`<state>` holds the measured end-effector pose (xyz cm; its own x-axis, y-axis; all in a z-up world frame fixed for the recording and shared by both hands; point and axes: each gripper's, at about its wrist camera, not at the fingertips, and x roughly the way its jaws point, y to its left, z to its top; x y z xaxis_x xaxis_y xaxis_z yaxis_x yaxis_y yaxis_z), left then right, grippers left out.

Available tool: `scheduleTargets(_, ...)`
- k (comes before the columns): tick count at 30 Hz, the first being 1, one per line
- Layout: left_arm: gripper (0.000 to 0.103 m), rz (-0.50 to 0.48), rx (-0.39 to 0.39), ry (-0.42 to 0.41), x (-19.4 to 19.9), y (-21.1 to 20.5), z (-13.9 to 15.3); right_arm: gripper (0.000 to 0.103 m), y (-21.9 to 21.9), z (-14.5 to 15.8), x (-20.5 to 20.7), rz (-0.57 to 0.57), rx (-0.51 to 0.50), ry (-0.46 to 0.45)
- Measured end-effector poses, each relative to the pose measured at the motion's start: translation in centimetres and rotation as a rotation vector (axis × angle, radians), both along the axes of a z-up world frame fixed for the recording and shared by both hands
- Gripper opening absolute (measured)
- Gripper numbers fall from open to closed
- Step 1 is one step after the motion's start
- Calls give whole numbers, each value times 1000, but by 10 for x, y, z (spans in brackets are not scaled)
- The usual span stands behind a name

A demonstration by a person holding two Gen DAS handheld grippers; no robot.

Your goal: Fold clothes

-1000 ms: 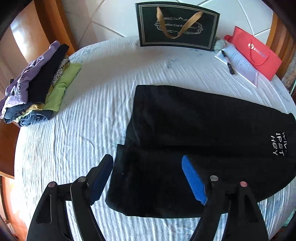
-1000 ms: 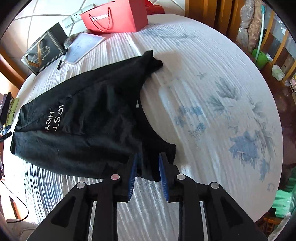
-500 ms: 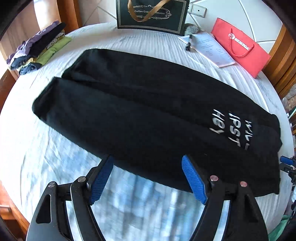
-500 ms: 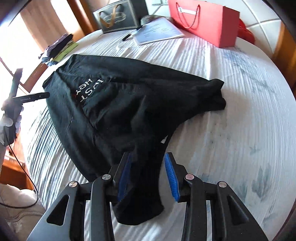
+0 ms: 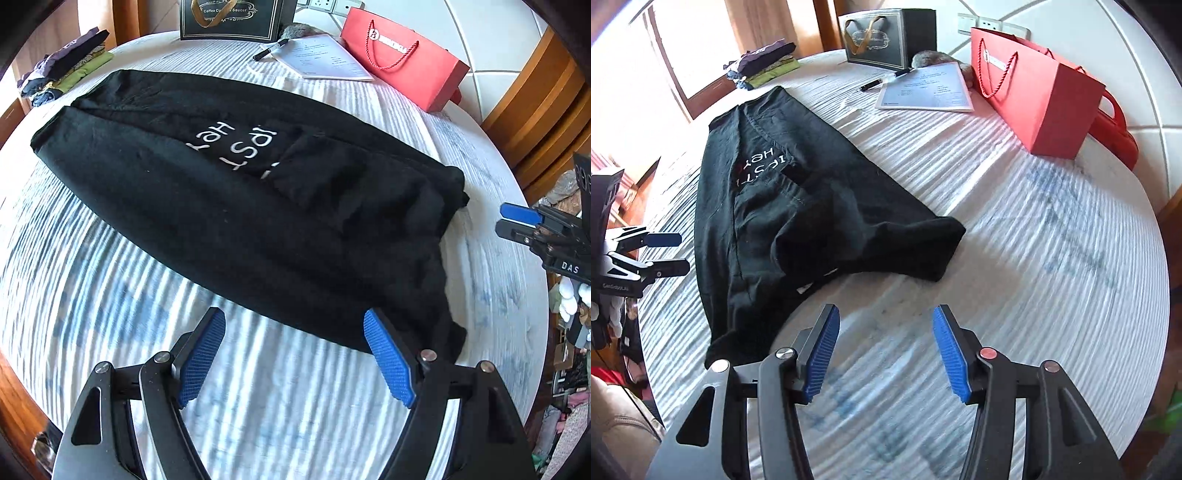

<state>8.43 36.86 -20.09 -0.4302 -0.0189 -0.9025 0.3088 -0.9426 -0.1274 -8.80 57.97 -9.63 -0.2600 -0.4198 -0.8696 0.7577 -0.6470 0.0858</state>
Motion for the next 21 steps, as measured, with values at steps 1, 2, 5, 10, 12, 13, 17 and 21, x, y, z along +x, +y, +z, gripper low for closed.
scheduleTargets(1, 79, 13, 0, 4, 2, 13, 0, 54, 2, 0, -6, 38, -3, 7)
scheduleTargets(2, 79, 27, 0, 9, 4, 26, 0, 55, 2, -1, -13, 84, -5, 16)
scheduleTargets(5, 80, 101, -16, 17, 8, 66, -1, 69, 6, -6, -29, 232, -12, 48)
scheduleTargets(10, 80, 219, -63, -22, -1, 118, -12, 81, 15, -7, -43, 450, -52, 74)
scheduleTargets(12, 80, 250, -92, -29, -9, 131, -14, 81, 14, -9, -47, 511, -47, 89)
scheduleTargets(13, 81, 264, -104, -36, -11, 136, -16, 81, 13, -11, -49, 538, -46, 96)
scheduleTargets(17, 81, 320, -122, -75, -17, 146, -31, 84, 10, -16, -58, 616, -65, 97)
scheduleTargets(21, 85, 374, -118, -73, -18, 148, -36, 84, 3, -22, -66, 681, -72, 96)
